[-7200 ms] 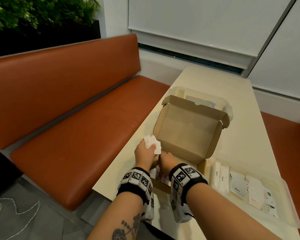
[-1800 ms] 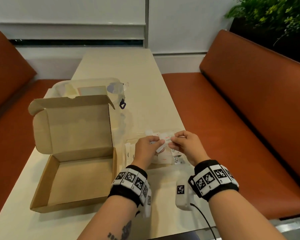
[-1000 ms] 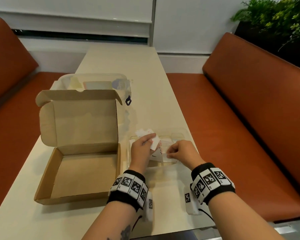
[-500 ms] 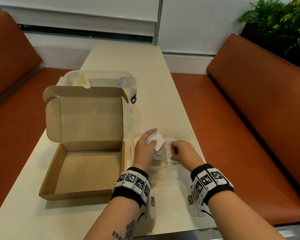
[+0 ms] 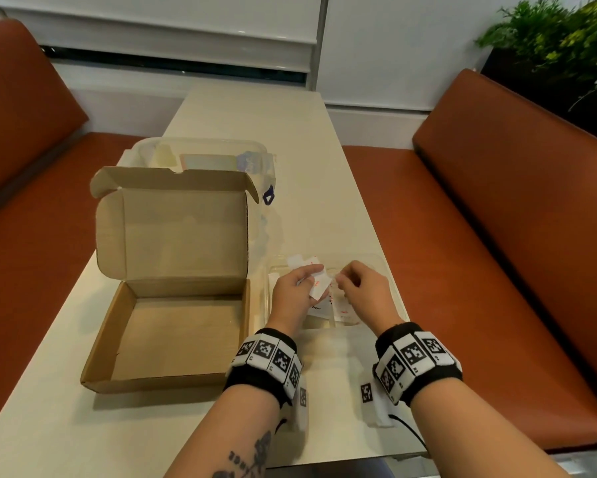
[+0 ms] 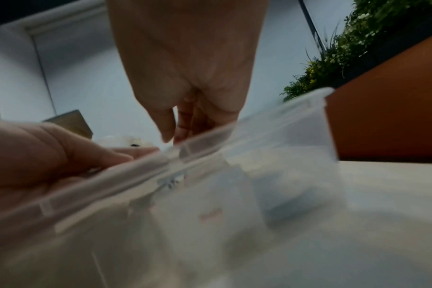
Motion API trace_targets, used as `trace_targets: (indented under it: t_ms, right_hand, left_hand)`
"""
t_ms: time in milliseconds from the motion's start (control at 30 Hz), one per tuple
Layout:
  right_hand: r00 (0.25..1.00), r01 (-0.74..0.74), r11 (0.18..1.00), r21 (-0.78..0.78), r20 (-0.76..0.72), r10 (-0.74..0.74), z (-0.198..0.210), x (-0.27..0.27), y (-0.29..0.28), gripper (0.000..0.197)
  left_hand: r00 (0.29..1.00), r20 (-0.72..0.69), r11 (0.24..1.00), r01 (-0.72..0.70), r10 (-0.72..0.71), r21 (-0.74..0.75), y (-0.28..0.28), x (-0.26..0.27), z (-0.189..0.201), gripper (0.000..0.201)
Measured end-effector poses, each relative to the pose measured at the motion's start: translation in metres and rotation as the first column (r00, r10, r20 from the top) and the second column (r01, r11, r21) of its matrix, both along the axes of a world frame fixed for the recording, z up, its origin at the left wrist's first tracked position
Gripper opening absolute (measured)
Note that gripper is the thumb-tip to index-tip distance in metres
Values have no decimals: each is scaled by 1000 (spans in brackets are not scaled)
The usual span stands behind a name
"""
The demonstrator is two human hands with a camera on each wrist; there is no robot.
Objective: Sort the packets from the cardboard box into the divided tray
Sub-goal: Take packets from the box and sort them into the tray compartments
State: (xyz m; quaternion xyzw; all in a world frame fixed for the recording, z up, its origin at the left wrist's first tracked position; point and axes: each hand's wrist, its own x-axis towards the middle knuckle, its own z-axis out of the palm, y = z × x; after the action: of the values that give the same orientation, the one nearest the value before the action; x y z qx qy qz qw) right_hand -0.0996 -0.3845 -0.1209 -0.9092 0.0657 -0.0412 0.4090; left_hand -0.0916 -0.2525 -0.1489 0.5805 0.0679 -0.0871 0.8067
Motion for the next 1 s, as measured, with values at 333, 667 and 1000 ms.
trace_targets:
  t_ms: [333,667,1000]
  right_hand:
    - [968,151,846,511,-252,-21,11,4,10,26]
    - [980,90,895,437,-201,0,7,10,6,8]
    - [976,-201,978,55,-73,205,41,30,-3,8]
  left_hand:
    - [1000,2,1000,-5,5,-4,1,3,-3,38]
    - [1000,5,1000,-13,13,28,2,4,-3,35]
    - [999,-39,999,-6,4,-49,0,4,2,16]
